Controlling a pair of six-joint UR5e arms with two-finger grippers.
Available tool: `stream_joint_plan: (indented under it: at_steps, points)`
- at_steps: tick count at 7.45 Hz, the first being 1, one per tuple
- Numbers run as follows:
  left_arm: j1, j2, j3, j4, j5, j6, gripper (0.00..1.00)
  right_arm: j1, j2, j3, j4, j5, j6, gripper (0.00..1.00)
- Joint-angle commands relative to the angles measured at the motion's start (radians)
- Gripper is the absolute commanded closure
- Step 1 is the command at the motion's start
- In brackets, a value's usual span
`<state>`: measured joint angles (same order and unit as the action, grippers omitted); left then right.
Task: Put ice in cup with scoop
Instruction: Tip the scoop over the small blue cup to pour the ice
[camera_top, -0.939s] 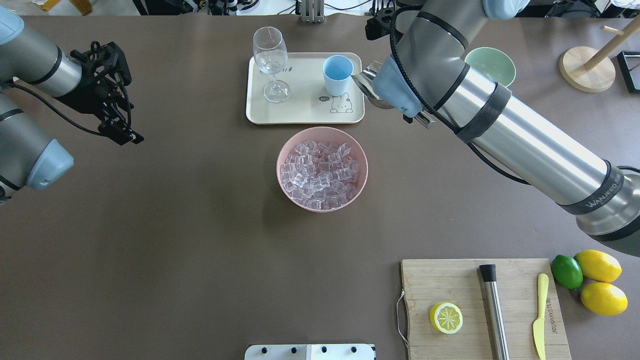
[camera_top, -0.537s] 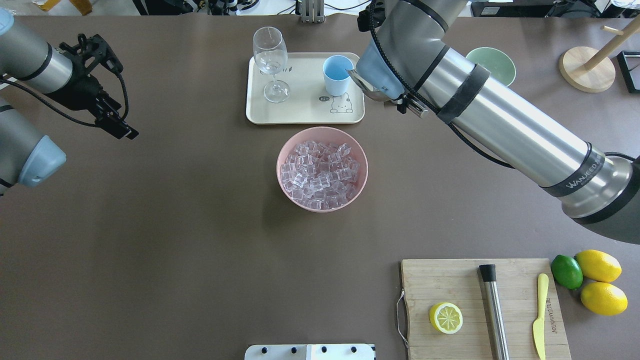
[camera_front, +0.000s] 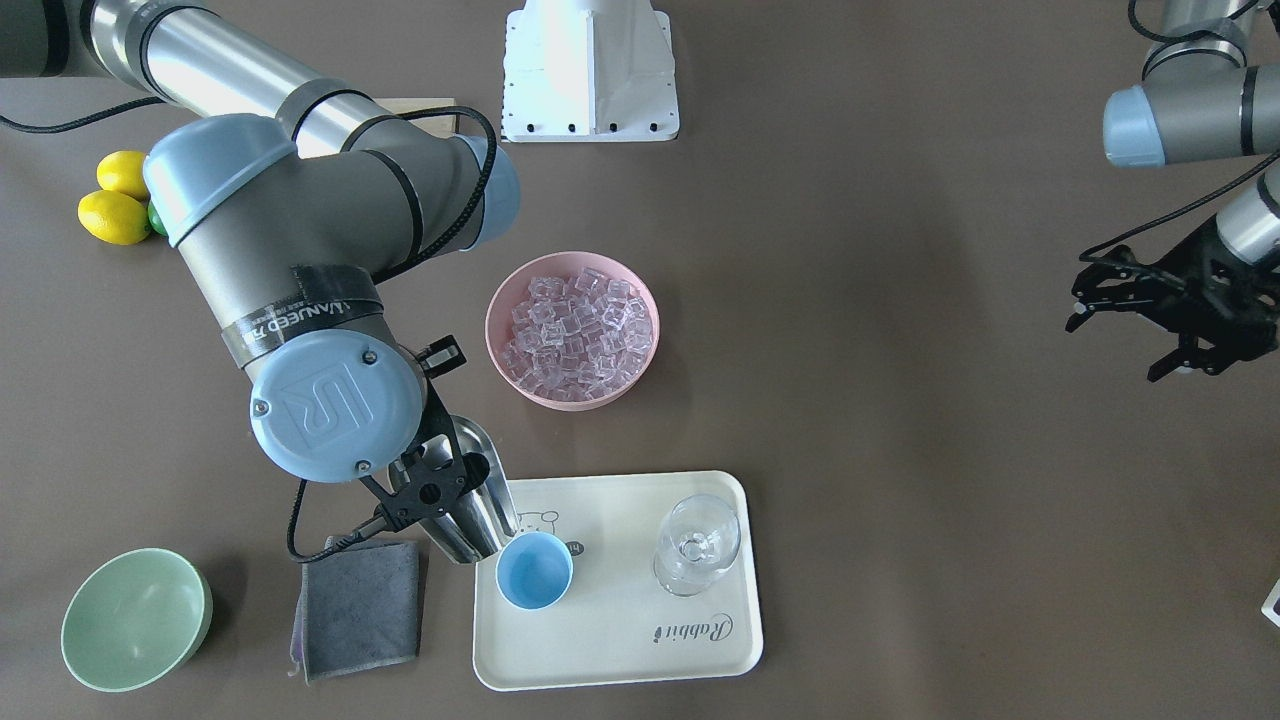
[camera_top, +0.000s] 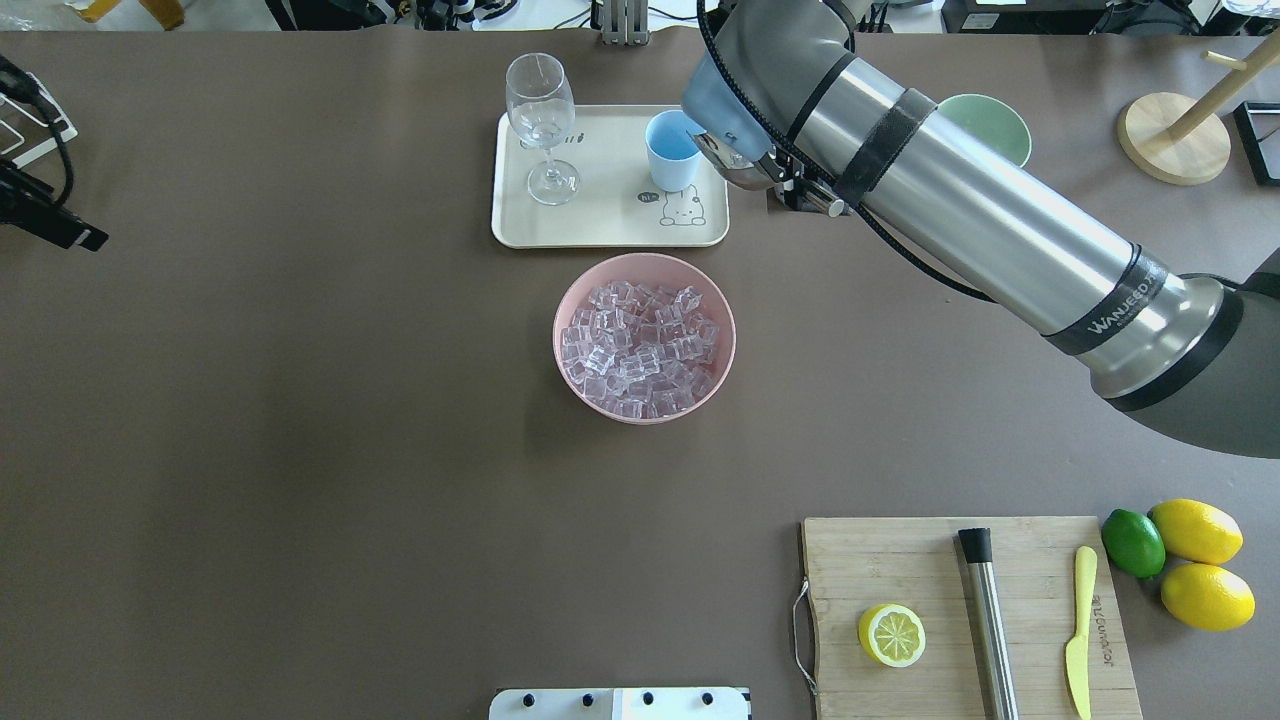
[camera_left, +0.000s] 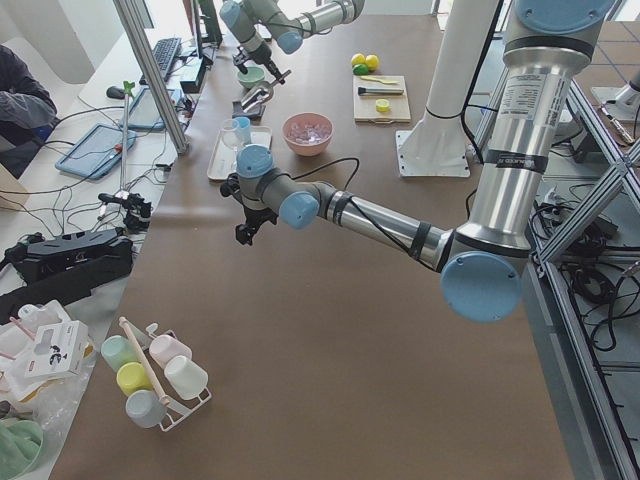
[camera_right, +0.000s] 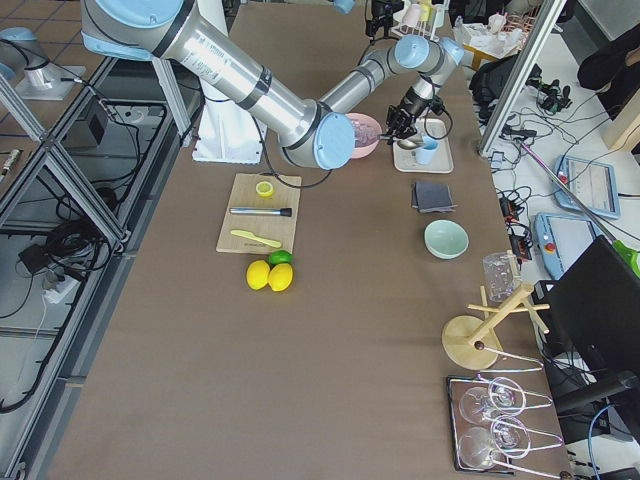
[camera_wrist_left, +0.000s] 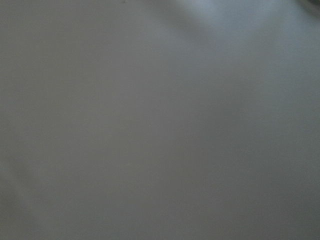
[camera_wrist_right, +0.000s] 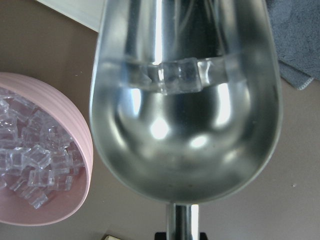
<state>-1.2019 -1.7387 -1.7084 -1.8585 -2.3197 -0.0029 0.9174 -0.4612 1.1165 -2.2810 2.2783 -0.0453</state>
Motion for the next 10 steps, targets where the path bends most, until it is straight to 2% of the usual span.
stream_joint_plan:
  at_steps: [1,2,3,5,7,10]
  points:
    - [-0.122,0.117,-0.062,0.083,0.035,0.001,0.01,0.000,0.054,-0.075,-0.021,0.001,-0.008,1.00]
    - [-0.169,0.201,-0.062,0.079,0.034,0.001,0.01,0.000,0.073,-0.102,-0.023,0.003,-0.008,1.00]
    - [-0.209,0.243,-0.053,0.073,0.033,0.000,0.01,0.000,0.099,-0.142,-0.025,0.001,-0.015,1.00]
    - [-0.274,0.292,-0.022,0.079,-0.036,-0.005,0.01,0.000,0.133,-0.193,-0.066,-0.008,-0.057,1.00]
    - [-0.312,0.295,0.029,0.081,-0.114,-0.009,0.01,0.000,0.192,-0.274,-0.116,-0.031,-0.145,1.00]
    - [-0.321,0.303,0.041,0.082,-0.118,-0.039,0.01,0.000,0.225,-0.319,-0.137,-0.071,-0.199,1.00]
